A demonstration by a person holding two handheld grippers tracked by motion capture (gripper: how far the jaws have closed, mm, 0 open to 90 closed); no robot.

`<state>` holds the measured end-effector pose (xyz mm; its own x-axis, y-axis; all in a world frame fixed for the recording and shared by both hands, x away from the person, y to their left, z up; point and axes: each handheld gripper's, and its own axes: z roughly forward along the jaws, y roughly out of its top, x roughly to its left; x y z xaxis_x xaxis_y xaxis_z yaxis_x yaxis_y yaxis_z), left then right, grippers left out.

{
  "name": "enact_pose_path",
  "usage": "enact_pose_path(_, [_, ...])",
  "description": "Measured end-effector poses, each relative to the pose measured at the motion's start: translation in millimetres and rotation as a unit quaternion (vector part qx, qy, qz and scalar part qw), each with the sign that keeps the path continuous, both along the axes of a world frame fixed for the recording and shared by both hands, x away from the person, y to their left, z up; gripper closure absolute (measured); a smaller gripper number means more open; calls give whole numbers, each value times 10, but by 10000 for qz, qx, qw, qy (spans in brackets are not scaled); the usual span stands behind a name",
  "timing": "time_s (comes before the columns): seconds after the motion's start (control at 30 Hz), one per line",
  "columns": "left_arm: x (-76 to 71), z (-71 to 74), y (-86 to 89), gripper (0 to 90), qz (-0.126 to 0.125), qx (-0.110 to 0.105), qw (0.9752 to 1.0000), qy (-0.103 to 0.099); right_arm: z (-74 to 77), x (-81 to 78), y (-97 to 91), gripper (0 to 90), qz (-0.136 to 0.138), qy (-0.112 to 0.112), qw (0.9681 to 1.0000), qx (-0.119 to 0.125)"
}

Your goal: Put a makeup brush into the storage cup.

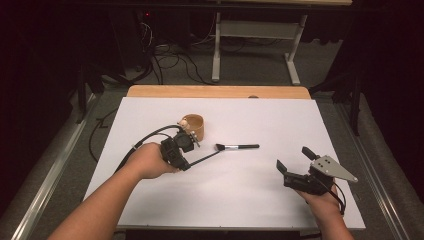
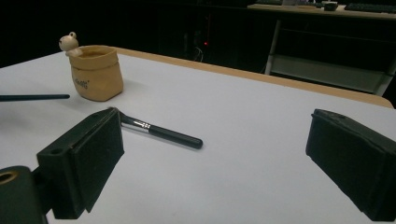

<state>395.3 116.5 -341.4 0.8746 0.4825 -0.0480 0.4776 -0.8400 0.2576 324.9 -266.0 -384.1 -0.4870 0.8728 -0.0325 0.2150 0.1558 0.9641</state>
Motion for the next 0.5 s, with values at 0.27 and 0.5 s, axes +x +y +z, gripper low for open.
enact_pose_path(0.27, [32, 105, 21, 834, -1, 78, 10000, 6, 207, 149, 68, 72, -78, -188, 9997, -168])
enact_pose_path(0.5, [82, 236, 49, 835, -16, 30, 10000, -63, 247, 325, 112, 79, -187, -169, 9989, -395])
